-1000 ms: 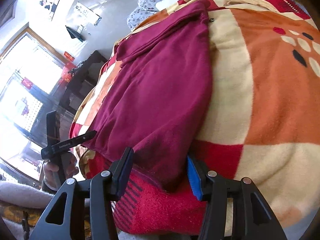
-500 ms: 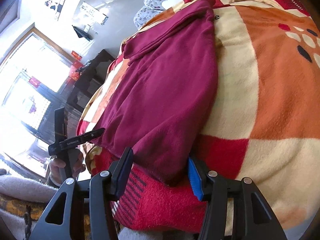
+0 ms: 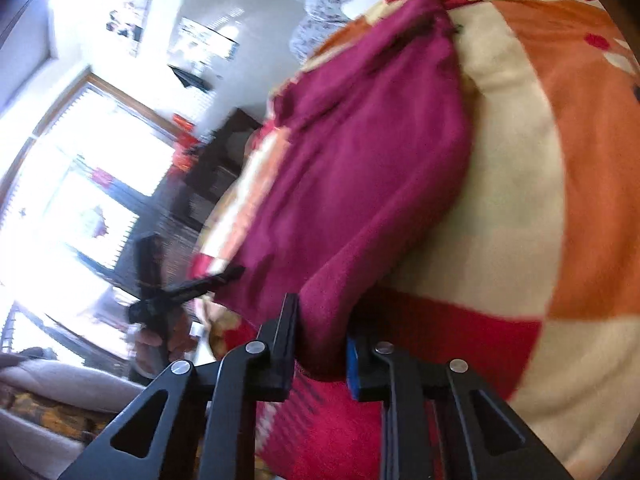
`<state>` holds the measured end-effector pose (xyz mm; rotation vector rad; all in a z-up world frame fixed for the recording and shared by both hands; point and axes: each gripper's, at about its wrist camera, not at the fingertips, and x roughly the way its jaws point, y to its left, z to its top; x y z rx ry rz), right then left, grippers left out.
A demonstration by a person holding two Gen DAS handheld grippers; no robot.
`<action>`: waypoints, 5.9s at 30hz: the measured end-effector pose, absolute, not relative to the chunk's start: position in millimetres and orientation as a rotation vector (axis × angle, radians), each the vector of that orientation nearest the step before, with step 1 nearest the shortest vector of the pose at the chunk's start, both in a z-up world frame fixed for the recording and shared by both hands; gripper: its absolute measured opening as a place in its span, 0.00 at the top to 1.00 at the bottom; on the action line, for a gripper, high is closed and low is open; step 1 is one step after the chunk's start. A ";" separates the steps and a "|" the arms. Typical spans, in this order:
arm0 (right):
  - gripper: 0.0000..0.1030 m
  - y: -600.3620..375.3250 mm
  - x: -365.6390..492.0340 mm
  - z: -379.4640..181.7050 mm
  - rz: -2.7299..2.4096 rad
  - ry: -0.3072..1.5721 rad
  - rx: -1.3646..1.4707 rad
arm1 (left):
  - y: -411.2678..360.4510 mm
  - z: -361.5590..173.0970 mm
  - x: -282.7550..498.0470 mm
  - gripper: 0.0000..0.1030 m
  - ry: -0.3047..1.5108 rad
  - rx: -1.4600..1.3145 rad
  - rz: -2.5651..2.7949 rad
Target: Fold small clothes
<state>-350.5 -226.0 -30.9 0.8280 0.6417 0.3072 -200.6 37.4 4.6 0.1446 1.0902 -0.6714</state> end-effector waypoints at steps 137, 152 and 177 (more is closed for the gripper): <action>0.59 -289.9 52.0 18.7 -0.077 0.793 0.279 | -154.9 60.3 113.8 0.47 0.858 0.132 -0.424; 0.59 -267.1 45.1 57.4 -0.009 0.729 0.303 | -111.6 74.7 64.6 0.35 0.789 0.125 -0.399; 0.58 -214.1 148.9 19.0 0.025 0.826 0.249 | -61.7 34.3 33.6 0.30 0.826 0.068 -0.376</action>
